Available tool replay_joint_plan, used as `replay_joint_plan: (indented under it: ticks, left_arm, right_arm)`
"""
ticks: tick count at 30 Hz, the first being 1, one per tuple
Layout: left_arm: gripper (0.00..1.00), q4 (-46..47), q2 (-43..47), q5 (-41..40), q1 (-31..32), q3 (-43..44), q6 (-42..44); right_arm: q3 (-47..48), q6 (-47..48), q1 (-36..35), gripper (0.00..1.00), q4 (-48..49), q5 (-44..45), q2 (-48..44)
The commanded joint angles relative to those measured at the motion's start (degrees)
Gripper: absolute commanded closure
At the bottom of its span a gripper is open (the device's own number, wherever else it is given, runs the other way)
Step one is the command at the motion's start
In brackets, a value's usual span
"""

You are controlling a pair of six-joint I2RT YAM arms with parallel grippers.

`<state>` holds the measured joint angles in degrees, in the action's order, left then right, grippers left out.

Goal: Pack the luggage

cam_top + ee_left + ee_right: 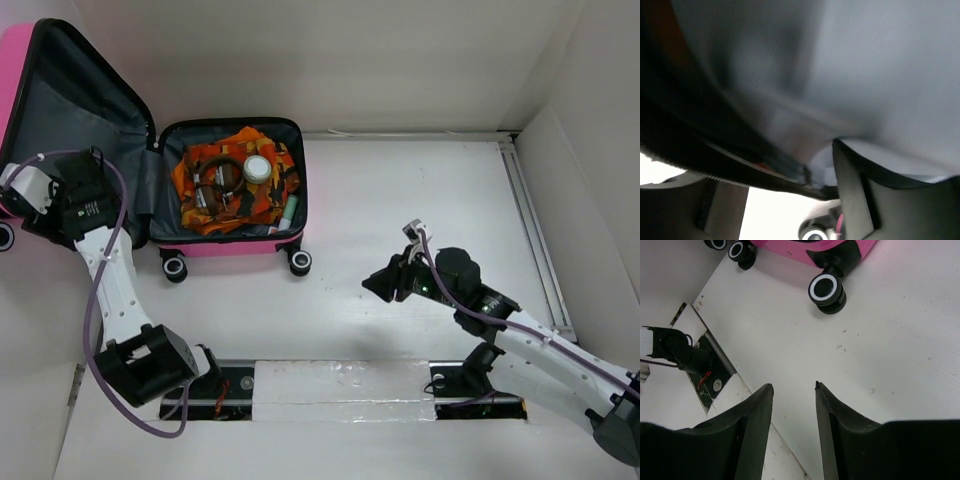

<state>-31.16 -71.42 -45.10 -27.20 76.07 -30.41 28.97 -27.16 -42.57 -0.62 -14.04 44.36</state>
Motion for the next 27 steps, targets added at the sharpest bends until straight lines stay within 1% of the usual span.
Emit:
replay_joint_plan:
  ticks: [1, 2, 3, 4, 6, 8, 9, 10, 12, 14, 15, 17, 18, 19, 20, 21, 22, 23, 24, 25, 26, 27]
  left_arm:
    - [0.46, 0.84, -0.55, -0.26, -0.66, 6.36, 0.09]
    - [0.63, 0.83, -0.56, -0.25, -0.66, 6.37, 0.09]
    - [0.69, 1.36, -0.56, 0.79, -0.66, 6.37, 0.61]
    - [0.74, 2.23, 0.65, 1.59, 0.64, 5.85, 0.62]
    - [0.79, 4.96, 1.71, 1.6, 2.32, 3.92, 2.29]
    - [0.89, 5.57, 2.51, 4.05, 2.85, 3.91, 2.99]
    - [0.97, 5.58, 2.51, 4.06, 3.73, 3.91, 3.69]
    - [1.0, 5.58, 3.03, 3.53, 4.78, 3.91, 4.22]
    - [1.0, 5.58, 4.26, 0.81, 12.32, 4.43, 6.41]
    - [1.0, 5.58, 5.49, 0.36, 20.04, 4.43, 7.21]
    - [1.0, 5.58, 7.07, 1.67, 28.96, 4.43, 7.21]
    - [1.0, 6.11, 8.22, 2.9, 38.84, 1.98, 6.43]
    - [1.0, 6.72, 8.22, 5.52, 47.85, 1.02, 7.03]
    - [1.0, 7.33, 8.22, 6.16, 52.38, 0.05, 7.03]
    - [1.0, 8.03, 8.22, 6.17, 57.04, -2.74, 7.64]
    - [1.0, 8.82, 8.22, 4.77, 61.78, -4.08, 9.04]
    - [1.0, 9.7, 7.01, 4.76, 70.18, -5.4, 12.71]
    - [0.93, 8.75, 5.95, 5.63, 73.83, -6.02, 13.7]
    - [0.8, 7.44, 4.63, 5.64, 77.7, -5.5, 13.71]
    - [0.64, 6.47, 2.1, 2.68, 85.83, -5.5, 14.58]
    - [0.49, 4.11, 0.77, 0.74, 89.65, -4.63, 14.59]
    - [0.22, 2.35, -0.38, -0.67, 92.65, -2.79, 13.9]
  right_arm:
    - [-1.02, 0.44, -0.68, 0.54, 4.92, -1.16, 0.72]
    - [-1.02, 0.44, -0.68, 0.54, 4.93, -1.16, 0.73]
    - [-1.02, 0.44, -0.68, 0.54, 4.93, -0.47, 1.6]
    - [-1.02, 0.44, -0.68, 0.54, 4.93, 0.06, 2.39]
    - [-1.02, 0.44, -0.68, 0.54, 4.93, 0.86, 3.01]
    - [-1.02, 0.44, -0.68, 0.54, 4.93, 1.39, 3.01]
    - [-1.02, 0.44, -0.68, 0.54, 4.93, 2.0, 3.01]
    - [-1.02, 0.44, -0.68, 0.54, 4.06, 2.0, 3.01]
    - [-1.02, -0.17, -0.68, 0.54, 4.05, 3.14, 2.4]
    - [-0.41, -0.79, -0.68, 0.54, 4.05, 3.14, 1.87]
    - [0.2, -0.79, -0.68, 0.54, 4.05, 3.67, 1.87]
    - [0.99, -1.58, -0.68, 0.54, 4.05, 3.67, 1.87]
    - [1.0, -1.58, -0.68, 0.54, 4.05, 4.28, 2.57]
    - [2.48, -2.11, -0.68, 0.54, 4.05, 4.29, 3.1]
    - [2.49, -2.11, -0.68, 0.54, 4.05, 4.98, 4.15]
    - [3.36, -2.11, -0.68, 0.56, 4.57, 4.99, 4.77]
    - [4.68, -2.11, -0.68, 0.57, 4.58, 5.77, 5.47]
    - [5.3, -2.11, -0.68, 0.57, 4.58, 5.78, 6.08]
    - [5.91, -2.11, -0.68, 0.56, 3.97, 6.65, 7.4]
    - [6.62, -2.11, -0.68, 0.55, 3.96, 7.27, 7.93]
    - [7.93, -2.11, -0.68, 0.53, 3.18, 7.28, 8.46]
    - [7.94, -3.24, -0.68, 0.5, 3.17, 8.23, 8.46]
